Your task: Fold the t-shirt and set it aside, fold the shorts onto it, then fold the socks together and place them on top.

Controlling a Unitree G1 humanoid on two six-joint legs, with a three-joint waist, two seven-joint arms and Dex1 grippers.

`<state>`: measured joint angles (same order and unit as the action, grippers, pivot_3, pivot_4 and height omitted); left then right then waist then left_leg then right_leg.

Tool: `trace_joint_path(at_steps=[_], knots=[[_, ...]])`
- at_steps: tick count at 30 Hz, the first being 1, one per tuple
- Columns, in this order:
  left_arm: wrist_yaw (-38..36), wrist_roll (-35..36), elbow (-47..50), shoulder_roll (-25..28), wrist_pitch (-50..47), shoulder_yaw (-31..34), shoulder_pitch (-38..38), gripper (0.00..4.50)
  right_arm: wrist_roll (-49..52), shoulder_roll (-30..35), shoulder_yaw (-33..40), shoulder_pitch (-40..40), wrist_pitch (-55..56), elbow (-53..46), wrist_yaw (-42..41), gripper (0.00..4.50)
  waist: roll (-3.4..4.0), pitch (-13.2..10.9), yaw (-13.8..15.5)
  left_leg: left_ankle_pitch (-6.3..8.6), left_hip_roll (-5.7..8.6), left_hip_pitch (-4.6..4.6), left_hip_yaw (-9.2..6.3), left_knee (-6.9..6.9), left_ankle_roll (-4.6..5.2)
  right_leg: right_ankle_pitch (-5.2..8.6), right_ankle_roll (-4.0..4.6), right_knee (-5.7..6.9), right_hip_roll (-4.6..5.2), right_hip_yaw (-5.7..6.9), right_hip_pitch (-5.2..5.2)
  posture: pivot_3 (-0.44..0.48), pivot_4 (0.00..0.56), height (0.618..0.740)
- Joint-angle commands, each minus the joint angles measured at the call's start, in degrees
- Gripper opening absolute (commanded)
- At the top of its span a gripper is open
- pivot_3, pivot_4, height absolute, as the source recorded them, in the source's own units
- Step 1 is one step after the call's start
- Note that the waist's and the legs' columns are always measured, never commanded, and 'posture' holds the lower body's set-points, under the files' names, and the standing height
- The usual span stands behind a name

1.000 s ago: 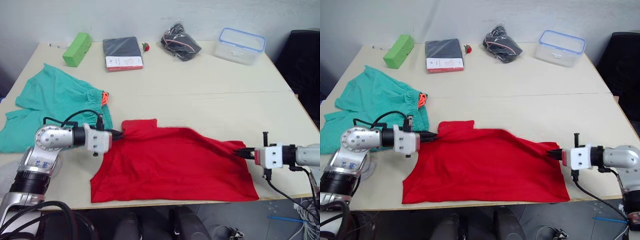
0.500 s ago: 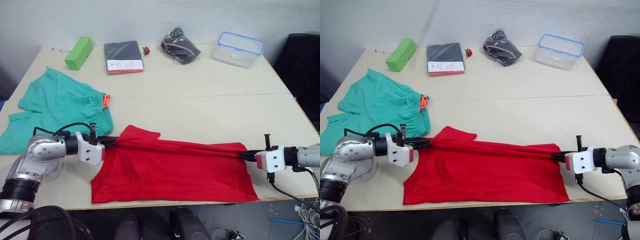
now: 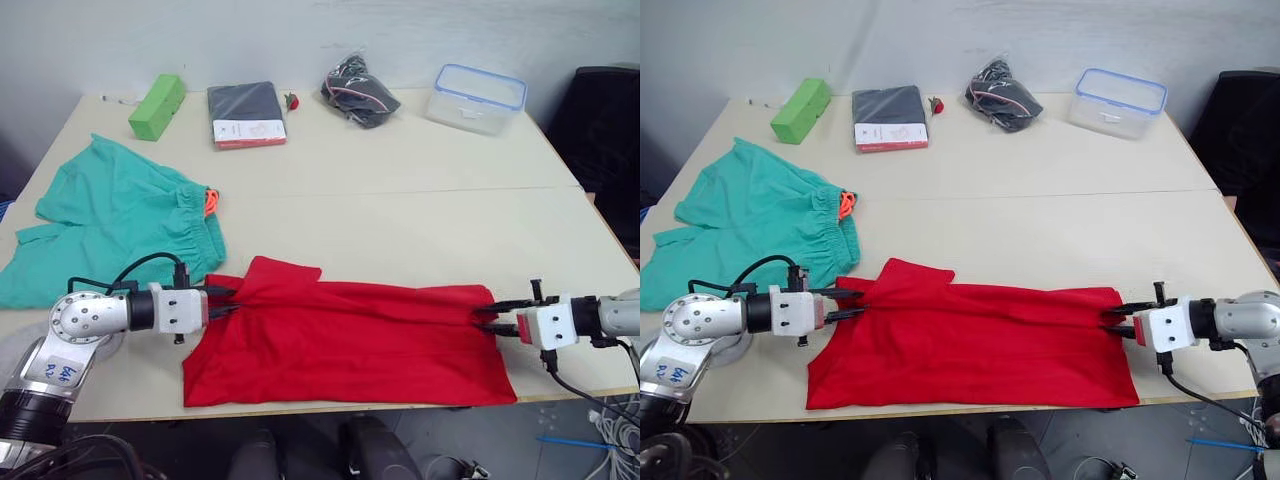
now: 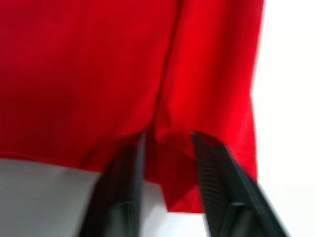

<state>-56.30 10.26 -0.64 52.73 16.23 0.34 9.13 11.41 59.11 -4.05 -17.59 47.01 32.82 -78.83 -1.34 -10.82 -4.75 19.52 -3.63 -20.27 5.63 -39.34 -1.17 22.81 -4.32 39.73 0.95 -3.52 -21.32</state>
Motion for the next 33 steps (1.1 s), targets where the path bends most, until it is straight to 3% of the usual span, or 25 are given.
trace_joint_path(at_steps=[1,6,7,10,14,18,24,27,33], knots=[[-1.81,9.69,5.56,2.07,-15.47,4.33,0.19,2.56,10.87,3.83,3.14,3.50,-17.59,-12.80,-3.28,2.73,0.01,0.00,0.11,0.00,0.00,-0.01,-0.02,0.00,0.00,0.00,0.00,0.01,0.00,0.01,0.00,0.000,0.150,0.740],[-1.35,22.44,7.62,4.97,-44.18,6.79,6.20,4.13,22.21,5.20,6.96,5.45,-42.20,-28.49,0.34,4.46,0.01,-0.01,0.12,0.00,0.00,-0.02,-0.17,0.01,-0.01,0.00,0.00,-0.09,0.00,0.10,0.10,0.000,0.150,0.740],[-0.94,24.01,7.21,5.12,-48.45,7.00,8.29,4.41,24.36,4.79,7.71,5.30,-46.80,-31.59,1.87,4.50,0.01,-0.01,0.12,0.00,0.01,-0.03,-0.21,0.01,-0.02,0.00,0.00,-0.08,-0.01,0.12,0.09,0.000,0.150,0.740],[4.75,27.92,2.89,2.13,-65.79,5.56,19.38,4.47,28.57,2.60,8.94,4.46,-56.51,-39.79,7.67,4.50,0.01,-0.01,0.51,-0.01,0.03,-0.12,-0.29,0.00,-0.05,0.00,0.00,-0.08,-0.03,0.17,0.05,0.000,0.150,0.740],[6.67,26.21,-2.78,-1.50,-77.01,-0.03,28.40,4.47,29.42,0.27,9.39,3.89,-61.82,-46.04,10.81,4.50,0.01,-0.01,1.59,-0.01,0.08,-0.30,-0.30,0.00,-0.07,0.00,0.00,-0.18,-0.05,0.16,-0.13,0.000,0.150,0.740],[7.46,19.77,-9.83,-5.14,-76.55,-6.61,32.64,4.47,28.74,-2.63,9.26,3.09,-64.59,-48.94,13.38,4.50,0.00,-0.01,1.75,0.01,0.09,-0.43,-0.30,-0.08,-0.07,0.00,0.00,-0.19,-0.05,0.16,-0.26,0.000,0.150,0.740],[9.14,15.00,-20.05,-13.80,-75.40,-9.50,38.48,4.47,27.01,-5.69,9.44,3.87,-66.13,-51.15,15.55,4.50,-0.01,-0.01,2.02,0.02,0.06,-0.82,-0.40,-0.50,-0.05,0.00,-0.01,-0.03,-0.04,0.25,-0.46,0.000,0.150,0.740],[8.02,13.37,-22.11,-16.16,-74.93,-10.79,39.20,3.90,26.70,-6.28,10.13,4.71,-66.59,-51.86,16.07,4.50,0.00,-0.01,2.33,0.03,0.06,-0.82,-0.41,-0.55,-0.04,0.00,-0.01,0.01,-0.04,0.26,-0.46,0.000,0.150,0.740],[6.03,10.22,-23.66,-17.62,-75.23,-13.42,38.87,1.98,25.58,-7.11,11.09,6.29,-66.59,-52.72,16.94,4.50,0.00,0.00,3.06,0.08,0.06,-0.82,-0.41,-0.59,-0.05,0.00,-0.01,0.01,-0.03,0.25,-0.44,0.000,0.150,0.740]])
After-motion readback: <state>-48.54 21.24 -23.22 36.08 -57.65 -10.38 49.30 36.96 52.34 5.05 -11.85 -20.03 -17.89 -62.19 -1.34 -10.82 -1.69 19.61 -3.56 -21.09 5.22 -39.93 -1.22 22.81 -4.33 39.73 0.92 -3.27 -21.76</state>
